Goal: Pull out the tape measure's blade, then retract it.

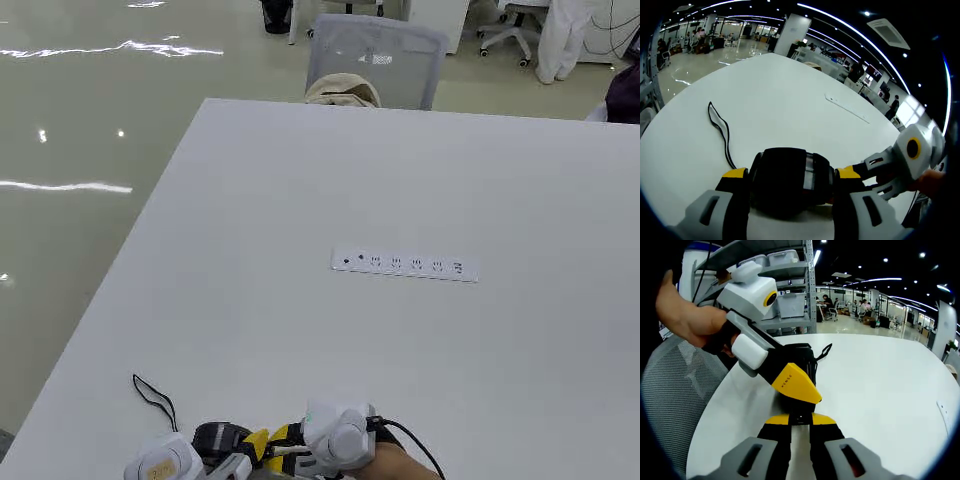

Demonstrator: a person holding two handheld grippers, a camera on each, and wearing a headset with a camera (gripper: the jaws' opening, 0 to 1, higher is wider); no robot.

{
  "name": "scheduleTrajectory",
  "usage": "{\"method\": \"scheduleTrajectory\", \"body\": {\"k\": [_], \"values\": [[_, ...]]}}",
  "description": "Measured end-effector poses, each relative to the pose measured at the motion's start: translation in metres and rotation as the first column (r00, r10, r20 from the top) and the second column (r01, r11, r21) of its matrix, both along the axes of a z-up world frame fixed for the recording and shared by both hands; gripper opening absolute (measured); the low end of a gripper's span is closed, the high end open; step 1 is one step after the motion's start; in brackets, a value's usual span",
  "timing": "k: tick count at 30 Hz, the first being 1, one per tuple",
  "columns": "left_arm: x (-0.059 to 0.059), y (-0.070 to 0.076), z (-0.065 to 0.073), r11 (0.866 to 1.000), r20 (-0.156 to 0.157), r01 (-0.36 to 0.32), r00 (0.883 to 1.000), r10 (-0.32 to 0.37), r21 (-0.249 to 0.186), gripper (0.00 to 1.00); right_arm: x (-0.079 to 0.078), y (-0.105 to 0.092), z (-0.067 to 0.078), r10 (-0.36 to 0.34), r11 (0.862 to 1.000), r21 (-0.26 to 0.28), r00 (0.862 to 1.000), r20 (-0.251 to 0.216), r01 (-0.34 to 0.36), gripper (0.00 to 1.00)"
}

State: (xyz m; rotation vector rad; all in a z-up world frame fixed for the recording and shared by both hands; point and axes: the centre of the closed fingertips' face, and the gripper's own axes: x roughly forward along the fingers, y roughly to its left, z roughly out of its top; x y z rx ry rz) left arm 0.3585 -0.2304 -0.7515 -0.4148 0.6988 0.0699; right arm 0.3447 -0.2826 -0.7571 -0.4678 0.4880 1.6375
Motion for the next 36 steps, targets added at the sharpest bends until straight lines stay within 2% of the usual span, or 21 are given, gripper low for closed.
{"method": "scheduleTrajectory", "body": {"k": [10,28,36], "values": [[0.000,-0.001,0.000,1.000,0.002,0.016,1.000,-0.016,0.012,0.66,-0.001,0.000,-0.002,-0.021,1.000,-0.004,1.000,-0.006,0.021,0.12],[-0.002,-0.008,-0.002,0.994,0.001,0.085,0.996,-0.085,0.072,0.65,-0.003,-0.004,-0.013,-0.054,0.998,-0.023,0.999,-0.008,0.054,0.12],[-0.004,-0.012,-0.005,0.993,-0.005,0.099,0.995,-0.099,0.070,0.64,-0.004,-0.004,-0.019,-0.055,0.998,-0.038,0.998,0.009,0.055,0.13]]}}
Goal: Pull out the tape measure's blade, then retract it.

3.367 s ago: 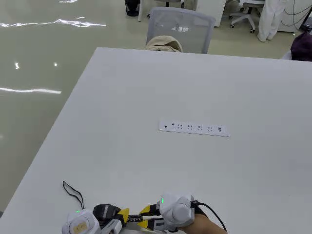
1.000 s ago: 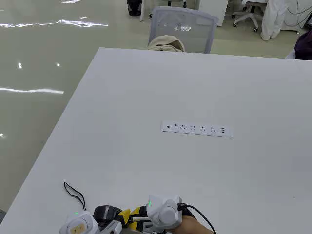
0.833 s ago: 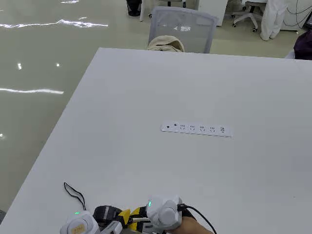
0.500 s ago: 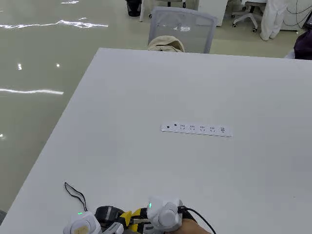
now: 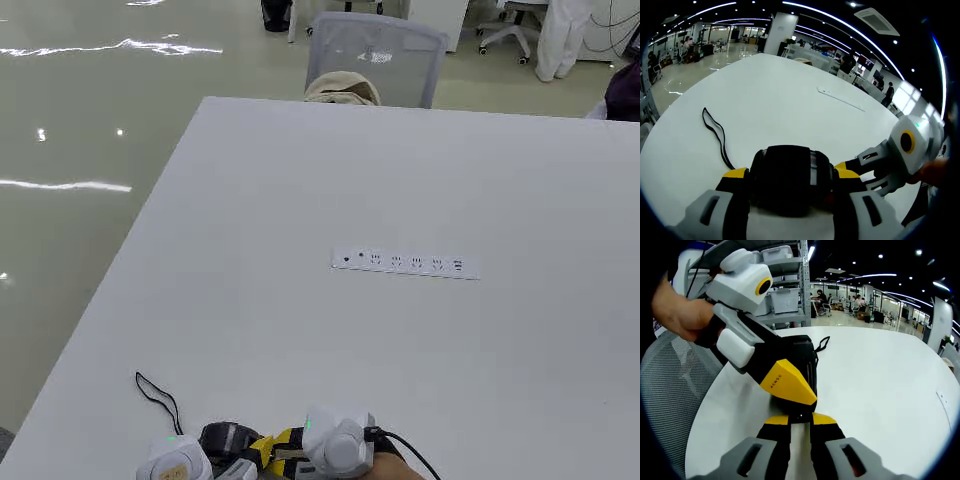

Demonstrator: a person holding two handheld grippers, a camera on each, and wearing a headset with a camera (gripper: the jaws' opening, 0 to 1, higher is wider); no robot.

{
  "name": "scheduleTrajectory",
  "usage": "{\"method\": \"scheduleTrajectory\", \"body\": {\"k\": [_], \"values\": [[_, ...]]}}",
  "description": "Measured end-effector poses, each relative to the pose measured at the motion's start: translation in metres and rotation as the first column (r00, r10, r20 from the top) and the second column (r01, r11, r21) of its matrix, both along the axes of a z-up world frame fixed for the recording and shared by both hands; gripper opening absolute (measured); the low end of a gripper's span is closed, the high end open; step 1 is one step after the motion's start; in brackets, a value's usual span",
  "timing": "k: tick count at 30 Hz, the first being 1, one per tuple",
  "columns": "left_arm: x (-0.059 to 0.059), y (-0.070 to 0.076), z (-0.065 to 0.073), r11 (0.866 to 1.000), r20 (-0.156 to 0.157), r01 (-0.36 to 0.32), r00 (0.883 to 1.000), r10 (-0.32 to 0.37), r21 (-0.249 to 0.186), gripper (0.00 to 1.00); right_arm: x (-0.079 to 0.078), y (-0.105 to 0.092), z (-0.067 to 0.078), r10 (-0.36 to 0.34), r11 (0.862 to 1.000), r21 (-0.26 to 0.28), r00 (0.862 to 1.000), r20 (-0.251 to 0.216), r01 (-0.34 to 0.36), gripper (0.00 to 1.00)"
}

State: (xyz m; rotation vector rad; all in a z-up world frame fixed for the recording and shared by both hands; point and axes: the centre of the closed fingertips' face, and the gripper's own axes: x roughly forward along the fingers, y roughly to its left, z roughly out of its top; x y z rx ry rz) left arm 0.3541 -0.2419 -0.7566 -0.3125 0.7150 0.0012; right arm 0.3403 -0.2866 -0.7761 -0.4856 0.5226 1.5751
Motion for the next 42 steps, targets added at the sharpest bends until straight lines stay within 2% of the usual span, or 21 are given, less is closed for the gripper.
{"method": "scheduleTrajectory", "body": {"k": [7,24,31,38,42], "values": [[-0.0010,-0.0008,0.0008,1.000,0.002,-0.001,1.000,0.001,-0.016,0.64,0.0002,-0.0004,0.0006,-0.008,1.000,0.007,1.000,0.003,0.008,0.13],[-0.0017,-0.0010,0.0007,1.000,0.003,0.006,1.000,-0.006,-0.019,0.64,0.0018,-0.0004,0.0001,-0.007,1.000,-0.001,1.000,0.025,0.007,0.13],[-0.0016,-0.0012,0.0008,1.000,0.003,0.023,1.000,-0.023,-0.012,0.64,0.0010,-0.0002,0.0003,-0.026,1.000,-0.010,0.999,0.023,0.026,0.14],[-0.0015,-0.0009,0.0032,0.998,0.007,0.060,0.998,-0.060,0.022,0.65,-0.0021,0.0000,0.0013,-0.053,0.998,-0.015,0.998,0.021,0.053,0.15],[-0.0023,-0.0002,0.0043,0.997,0.009,0.068,0.998,-0.069,0.023,0.65,0.0027,-0.0022,0.0039,-0.084,0.996,-0.002,0.996,0.032,0.084,0.21]]}}
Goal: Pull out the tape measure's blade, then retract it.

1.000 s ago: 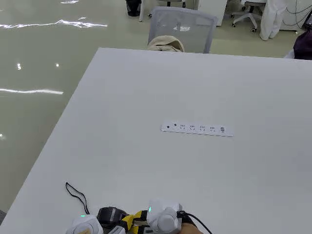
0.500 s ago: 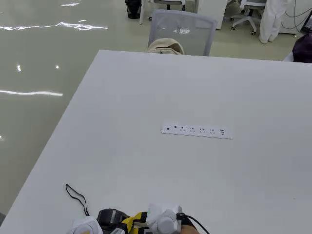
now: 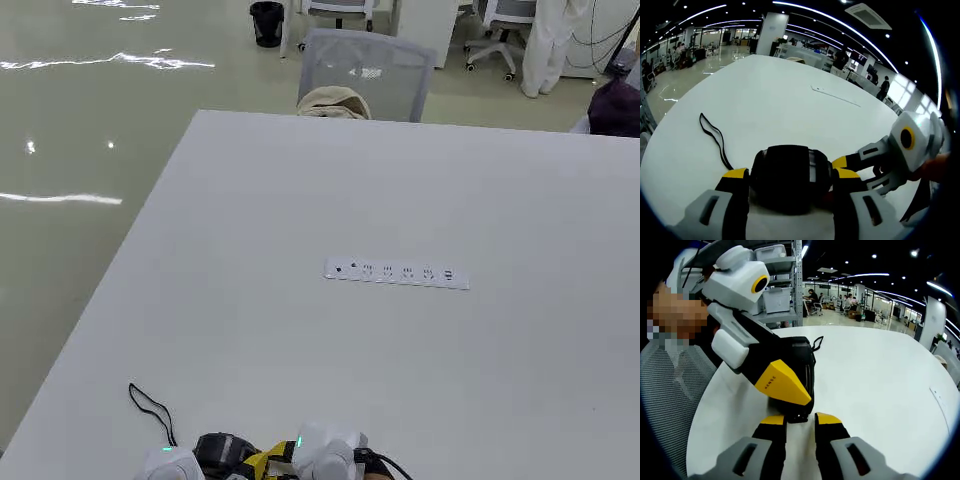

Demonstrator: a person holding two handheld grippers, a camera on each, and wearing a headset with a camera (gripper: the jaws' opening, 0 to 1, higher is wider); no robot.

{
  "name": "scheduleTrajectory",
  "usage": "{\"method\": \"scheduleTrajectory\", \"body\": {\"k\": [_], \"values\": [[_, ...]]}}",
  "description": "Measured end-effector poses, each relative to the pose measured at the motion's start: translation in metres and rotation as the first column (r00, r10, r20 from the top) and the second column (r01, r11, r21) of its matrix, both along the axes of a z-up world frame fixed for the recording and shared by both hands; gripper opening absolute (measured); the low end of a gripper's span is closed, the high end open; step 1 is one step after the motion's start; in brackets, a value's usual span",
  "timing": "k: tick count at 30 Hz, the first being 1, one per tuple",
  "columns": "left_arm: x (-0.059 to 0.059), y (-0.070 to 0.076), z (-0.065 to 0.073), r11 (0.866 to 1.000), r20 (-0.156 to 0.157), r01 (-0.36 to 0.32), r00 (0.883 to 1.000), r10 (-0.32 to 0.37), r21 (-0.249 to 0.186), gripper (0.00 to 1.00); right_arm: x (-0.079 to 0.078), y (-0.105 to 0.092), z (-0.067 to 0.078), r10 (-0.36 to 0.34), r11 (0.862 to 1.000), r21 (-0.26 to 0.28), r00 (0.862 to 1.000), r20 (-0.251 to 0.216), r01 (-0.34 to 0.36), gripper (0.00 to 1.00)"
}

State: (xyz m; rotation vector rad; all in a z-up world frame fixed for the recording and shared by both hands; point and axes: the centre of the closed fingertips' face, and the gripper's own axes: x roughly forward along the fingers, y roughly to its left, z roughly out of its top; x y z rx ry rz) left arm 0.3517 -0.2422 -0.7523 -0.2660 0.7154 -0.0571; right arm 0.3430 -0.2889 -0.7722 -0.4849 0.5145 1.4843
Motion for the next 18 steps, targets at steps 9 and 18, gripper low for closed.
{"method": "scheduleTrajectory", "body": {"k": [9,18], "values": [[0.000,0.002,0.008,0.997,0.013,0.054,0.998,-0.055,0.048,0.65,0.004,-0.003,0.013,-0.024,0.999,0.026,1.000,-0.006,0.024,0.27],[-0.003,0.005,0.016,0.984,0.020,0.145,0.989,-0.148,0.107,0.68,0.001,-0.016,0.027,-0.042,0.999,0.034,0.999,0.007,0.042,0.31]]}}
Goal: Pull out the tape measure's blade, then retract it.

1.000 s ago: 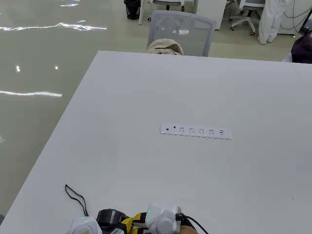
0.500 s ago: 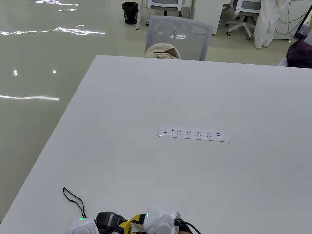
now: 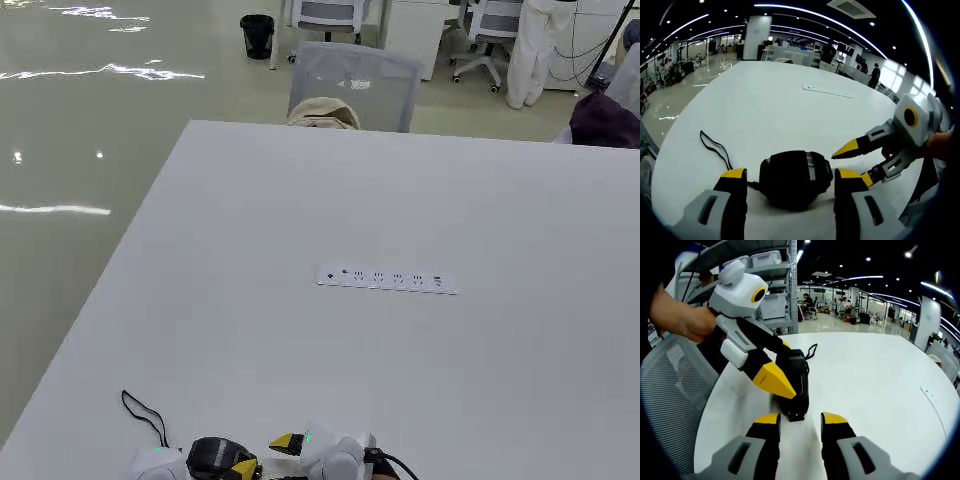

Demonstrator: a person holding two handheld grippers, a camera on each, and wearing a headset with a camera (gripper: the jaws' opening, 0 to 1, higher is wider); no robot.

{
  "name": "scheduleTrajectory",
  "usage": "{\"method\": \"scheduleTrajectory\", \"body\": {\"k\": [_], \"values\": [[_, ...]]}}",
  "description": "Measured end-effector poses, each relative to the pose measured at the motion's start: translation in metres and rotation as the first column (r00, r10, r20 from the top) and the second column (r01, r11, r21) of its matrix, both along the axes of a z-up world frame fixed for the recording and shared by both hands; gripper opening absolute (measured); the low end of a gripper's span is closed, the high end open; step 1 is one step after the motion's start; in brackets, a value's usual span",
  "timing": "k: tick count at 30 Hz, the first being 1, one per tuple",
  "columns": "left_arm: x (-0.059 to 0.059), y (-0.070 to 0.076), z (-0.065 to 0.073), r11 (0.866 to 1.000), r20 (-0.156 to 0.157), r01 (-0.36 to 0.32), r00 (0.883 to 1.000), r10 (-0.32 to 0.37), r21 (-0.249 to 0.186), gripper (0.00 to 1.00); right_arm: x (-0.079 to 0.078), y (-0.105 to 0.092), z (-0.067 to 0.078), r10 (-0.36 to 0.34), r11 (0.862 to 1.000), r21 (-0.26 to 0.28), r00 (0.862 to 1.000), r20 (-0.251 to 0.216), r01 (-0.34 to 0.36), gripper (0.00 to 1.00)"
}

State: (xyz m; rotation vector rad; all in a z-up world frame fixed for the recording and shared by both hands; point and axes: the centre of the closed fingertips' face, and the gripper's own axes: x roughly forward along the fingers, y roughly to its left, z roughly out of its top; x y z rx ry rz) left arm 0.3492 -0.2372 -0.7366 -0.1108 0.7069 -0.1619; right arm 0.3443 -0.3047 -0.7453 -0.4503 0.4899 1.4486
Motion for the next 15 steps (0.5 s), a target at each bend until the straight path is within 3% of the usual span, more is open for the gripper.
{"method": "scheduleTrajectory", "body": {"k": [9,15], "values": [[-0.007,-0.007,0.009,0.988,0.005,0.147,0.989,-0.147,0.051,0.71,-0.004,-0.017,0.015,-0.042,0.999,0.018,0.999,-0.007,0.042,0.37],[-0.016,-0.015,0.014,0.972,0.014,0.233,0.972,-0.233,0.031,0.74,-0.008,-0.034,0.026,-0.096,0.995,0.036,0.995,-0.026,0.097,0.41]]}}
